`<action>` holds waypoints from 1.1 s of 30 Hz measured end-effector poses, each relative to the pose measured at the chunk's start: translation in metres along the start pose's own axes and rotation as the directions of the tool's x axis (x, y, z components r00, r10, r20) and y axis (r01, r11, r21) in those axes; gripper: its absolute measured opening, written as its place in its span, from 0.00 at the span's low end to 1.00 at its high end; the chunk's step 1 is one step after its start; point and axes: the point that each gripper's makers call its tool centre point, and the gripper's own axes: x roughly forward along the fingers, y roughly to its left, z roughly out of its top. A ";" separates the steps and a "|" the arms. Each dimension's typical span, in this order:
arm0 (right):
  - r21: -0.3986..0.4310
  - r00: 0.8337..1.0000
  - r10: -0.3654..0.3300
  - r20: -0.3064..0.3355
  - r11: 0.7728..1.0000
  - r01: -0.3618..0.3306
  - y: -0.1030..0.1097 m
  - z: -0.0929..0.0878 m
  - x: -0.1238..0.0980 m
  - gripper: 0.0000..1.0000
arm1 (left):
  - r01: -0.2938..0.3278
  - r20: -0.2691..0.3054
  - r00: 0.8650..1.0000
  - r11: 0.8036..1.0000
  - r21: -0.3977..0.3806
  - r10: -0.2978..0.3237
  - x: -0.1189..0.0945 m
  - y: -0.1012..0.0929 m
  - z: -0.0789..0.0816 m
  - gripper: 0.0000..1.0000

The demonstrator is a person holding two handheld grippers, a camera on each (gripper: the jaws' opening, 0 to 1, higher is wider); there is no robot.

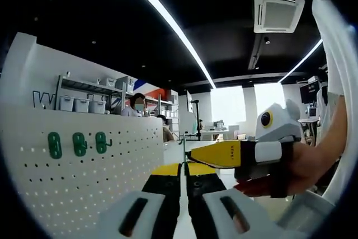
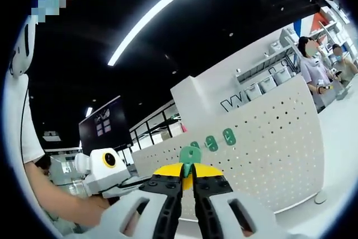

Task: Insert the hook assembly into the mounting plate slot until the hook locks in place.

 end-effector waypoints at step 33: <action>0.101 0.998 -0.047 -0.039 0.994 0.051 -0.007 -0.011 0.001 0.00 | -0.048 -0.027 0.999 0.998 -0.037 0.047 -0.004 0.003 -0.013 0.04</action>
